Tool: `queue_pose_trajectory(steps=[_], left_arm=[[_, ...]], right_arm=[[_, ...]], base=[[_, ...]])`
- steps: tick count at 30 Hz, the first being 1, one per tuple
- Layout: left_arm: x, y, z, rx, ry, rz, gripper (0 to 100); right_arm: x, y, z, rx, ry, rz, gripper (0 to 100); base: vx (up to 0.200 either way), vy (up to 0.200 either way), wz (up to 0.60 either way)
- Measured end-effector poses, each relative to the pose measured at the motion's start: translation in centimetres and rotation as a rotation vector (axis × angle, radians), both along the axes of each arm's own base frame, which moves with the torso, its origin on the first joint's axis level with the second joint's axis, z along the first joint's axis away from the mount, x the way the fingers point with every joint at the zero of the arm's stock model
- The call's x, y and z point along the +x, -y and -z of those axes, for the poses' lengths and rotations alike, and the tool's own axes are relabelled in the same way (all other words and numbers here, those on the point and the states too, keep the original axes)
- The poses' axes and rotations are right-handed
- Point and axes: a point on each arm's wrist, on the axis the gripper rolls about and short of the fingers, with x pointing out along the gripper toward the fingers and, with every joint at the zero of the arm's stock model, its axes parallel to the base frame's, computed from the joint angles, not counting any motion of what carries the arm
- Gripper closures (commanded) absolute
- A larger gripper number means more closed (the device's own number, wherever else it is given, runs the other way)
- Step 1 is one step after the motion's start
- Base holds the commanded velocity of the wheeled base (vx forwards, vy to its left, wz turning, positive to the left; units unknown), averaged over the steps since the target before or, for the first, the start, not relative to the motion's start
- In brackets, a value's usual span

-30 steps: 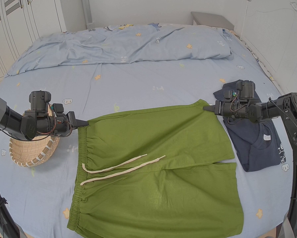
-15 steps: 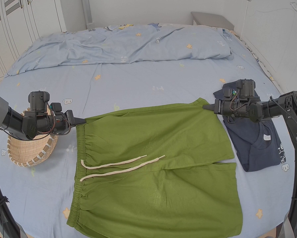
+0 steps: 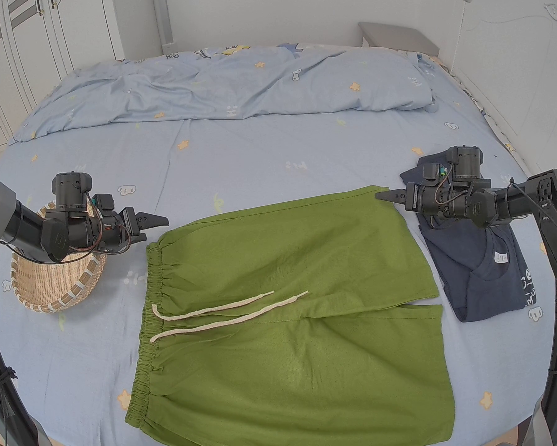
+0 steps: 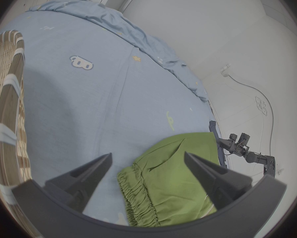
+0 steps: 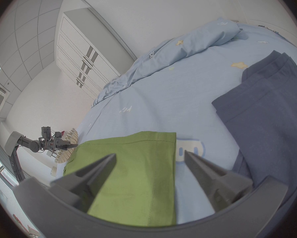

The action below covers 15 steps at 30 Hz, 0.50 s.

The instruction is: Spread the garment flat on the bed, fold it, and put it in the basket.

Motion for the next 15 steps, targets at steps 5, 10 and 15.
queue_pose_trajectory(steps=[5,10,15], left_arm=[[-0.2,0.1,-0.1,-0.001,0.000,0.003,0],[-0.6,0.4,-0.6,-0.003,0.006,0.010,0],[-1.6,0.8,-1.4,-0.007,0.012,0.021,0]], right_arm=[[0.0,0.2,-0.3,0.003,0.006,0.005,0],[-0.1,0.5,-0.9,0.007,0.018,0.012,0],[-0.4,0.8,-1.4,0.014,0.016,0.019,0]], base=[[0.000,0.000,0.00],[0.000,0.000,0.00],[0.000,0.000,0.00]])
